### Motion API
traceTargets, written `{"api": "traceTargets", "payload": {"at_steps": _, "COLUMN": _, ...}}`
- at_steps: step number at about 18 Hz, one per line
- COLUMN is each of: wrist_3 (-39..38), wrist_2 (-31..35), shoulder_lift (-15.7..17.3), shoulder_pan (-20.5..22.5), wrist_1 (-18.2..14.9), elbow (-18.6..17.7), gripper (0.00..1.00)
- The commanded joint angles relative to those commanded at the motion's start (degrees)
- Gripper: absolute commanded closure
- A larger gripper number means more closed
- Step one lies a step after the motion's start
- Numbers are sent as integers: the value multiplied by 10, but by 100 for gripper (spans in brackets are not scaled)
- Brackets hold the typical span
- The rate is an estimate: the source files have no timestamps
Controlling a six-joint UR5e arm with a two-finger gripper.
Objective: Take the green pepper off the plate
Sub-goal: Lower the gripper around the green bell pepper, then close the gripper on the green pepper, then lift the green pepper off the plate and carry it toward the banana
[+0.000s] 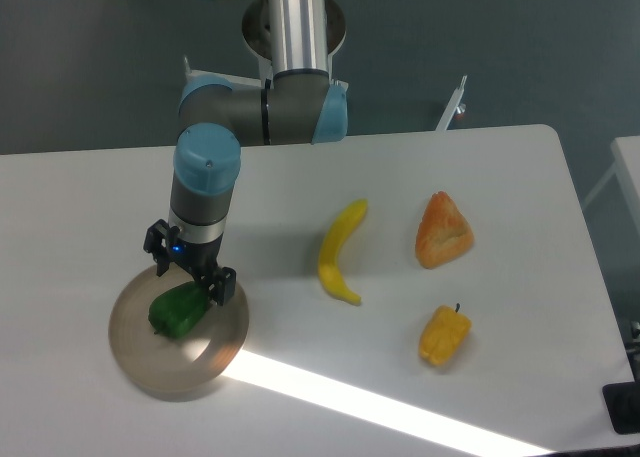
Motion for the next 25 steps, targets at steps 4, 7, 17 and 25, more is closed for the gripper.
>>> {"api": "traceTargets", "payload": {"at_steps": 4, "wrist_3": -2, "wrist_2": 0, "shoulder_lift": -4, "shoulder_pan": -5, "wrist_1": 11, "elbow": -3, "gripper": 0}}
{"api": "traceTargets", "payload": {"at_steps": 7, "wrist_3": -1, "wrist_2": 0, "shoulder_lift": -10, "shoulder_pan": -6, "wrist_1": 11, "elbow": -1, "gripper": 0}}
{"api": "traceTargets", "payload": {"at_steps": 17, "wrist_3": -5, "wrist_2": 2, "shoulder_lift": -18, "shoulder_pan": -9, "wrist_1": 15, "elbow": 4, "gripper": 32}}
{"api": "traceTargets", "payload": {"at_steps": 25, "wrist_3": 1, "wrist_2": 1, "shoulder_lift": -14, "shoulder_pan": -8, "wrist_1": 15, "elbow": 8, "gripper": 67}}
